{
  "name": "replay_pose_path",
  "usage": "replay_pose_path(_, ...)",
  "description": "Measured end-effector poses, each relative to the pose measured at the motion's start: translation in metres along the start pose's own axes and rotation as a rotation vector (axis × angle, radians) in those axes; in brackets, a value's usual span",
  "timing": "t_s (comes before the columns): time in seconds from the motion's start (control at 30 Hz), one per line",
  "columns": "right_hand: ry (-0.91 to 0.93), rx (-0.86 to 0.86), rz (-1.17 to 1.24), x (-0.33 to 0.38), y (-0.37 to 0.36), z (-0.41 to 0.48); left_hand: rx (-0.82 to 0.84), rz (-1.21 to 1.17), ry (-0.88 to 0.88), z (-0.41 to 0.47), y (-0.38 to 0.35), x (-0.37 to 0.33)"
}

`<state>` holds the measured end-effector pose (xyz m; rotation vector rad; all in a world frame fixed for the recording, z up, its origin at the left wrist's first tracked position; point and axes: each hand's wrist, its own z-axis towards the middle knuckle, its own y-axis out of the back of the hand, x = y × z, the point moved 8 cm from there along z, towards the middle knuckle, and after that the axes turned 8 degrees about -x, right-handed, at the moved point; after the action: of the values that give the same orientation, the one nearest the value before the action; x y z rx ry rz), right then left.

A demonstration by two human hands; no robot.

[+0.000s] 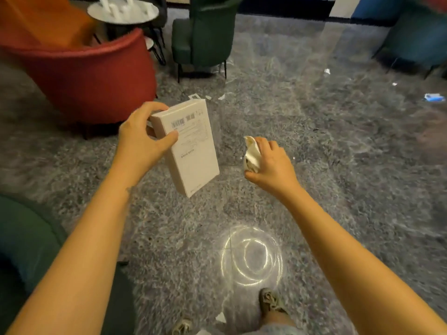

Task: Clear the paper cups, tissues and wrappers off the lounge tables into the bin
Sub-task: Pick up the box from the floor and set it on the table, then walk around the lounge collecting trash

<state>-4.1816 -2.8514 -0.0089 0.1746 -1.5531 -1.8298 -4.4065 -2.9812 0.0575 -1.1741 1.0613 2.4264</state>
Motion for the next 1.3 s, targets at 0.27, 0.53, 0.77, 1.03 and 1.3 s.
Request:
replay_pose_path(0.27, 0.575, 0.196, 0.104, 0.059, -0.053, 0.046, -0.487, 0.139, 0.396, -0.099, 0.049, 0.020)
replay_pose_path(0.53, 0.971, 0.507, 0.174, 0.086, -0.125, -0.078, -0.845, 0.324, 0.844, -0.325, 0.047, 0.014)
replay_pose_path(0.77, 1.133, 0.651, 0.189, 0.053, -0.198, -0.203, -0.942, 0.457, 1.061, -0.481, 0.000, 0.029)
replay_pose_path(1.03, 1.188, 0.755, 0.161, -0.045, -0.428, -0.339, -1.110, 0.483, 1.194, -0.680, -0.149, 0.180)
replay_pose_path(1.3, 1.217, 0.814, 0.138, -0.135, -0.681, -0.436, -1.286, 0.237, 1.141, -0.840, -0.325, 0.386)
